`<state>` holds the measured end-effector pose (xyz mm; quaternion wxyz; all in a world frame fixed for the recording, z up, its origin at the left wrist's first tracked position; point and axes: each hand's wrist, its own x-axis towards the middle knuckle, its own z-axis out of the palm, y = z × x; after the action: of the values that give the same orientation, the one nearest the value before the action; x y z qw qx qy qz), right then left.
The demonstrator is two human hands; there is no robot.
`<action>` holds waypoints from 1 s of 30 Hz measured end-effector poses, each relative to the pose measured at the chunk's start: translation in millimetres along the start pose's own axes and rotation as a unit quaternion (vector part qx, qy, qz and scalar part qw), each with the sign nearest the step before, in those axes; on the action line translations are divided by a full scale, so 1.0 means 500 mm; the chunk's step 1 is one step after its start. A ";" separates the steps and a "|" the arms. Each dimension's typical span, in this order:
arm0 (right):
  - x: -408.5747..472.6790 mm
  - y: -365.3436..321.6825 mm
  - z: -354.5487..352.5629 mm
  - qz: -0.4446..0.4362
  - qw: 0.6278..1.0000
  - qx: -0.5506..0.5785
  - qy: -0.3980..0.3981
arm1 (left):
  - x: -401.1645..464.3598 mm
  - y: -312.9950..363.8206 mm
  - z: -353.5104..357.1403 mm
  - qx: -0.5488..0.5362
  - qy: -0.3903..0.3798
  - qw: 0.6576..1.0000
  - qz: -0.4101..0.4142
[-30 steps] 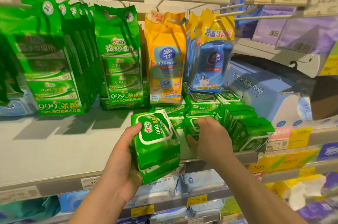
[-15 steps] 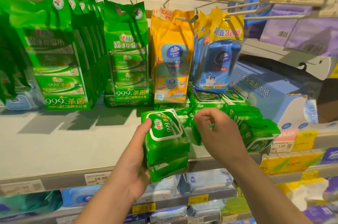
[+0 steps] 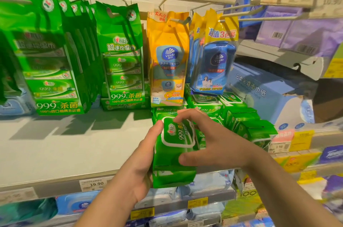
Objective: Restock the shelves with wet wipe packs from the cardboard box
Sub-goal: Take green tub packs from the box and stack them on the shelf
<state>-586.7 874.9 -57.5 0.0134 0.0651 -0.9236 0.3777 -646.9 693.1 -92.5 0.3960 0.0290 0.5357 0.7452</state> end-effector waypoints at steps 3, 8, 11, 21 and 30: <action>-0.003 0.002 0.006 0.005 1.000 -0.008 0.006 | 0.006 -0.003 0.001 0.014 -0.008 1.000 0.009; -0.013 0.013 0.010 0.052 0.991 0.035 0.117 | 0.022 -0.008 -0.005 0.038 0.013 0.999 0.005; -0.023 0.031 0.005 0.129 0.958 0.075 0.243 | 0.044 -0.013 -0.026 0.027 0.052 0.998 0.014; 0.018 0.075 0.011 0.279 0.887 -0.151 0.336 | 0.054 0.000 -0.060 -0.008 0.089 0.995 0.055; 0.074 0.115 0.065 0.307 0.822 -0.319 0.359 | 0.042 -0.002 -0.075 -0.018 0.100 0.993 0.058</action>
<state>-629.9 889.0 -117.9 0.2471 -0.3700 -0.8945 0.0435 -678.3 677.2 -116.9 0.2970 -0.0216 0.5563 0.7758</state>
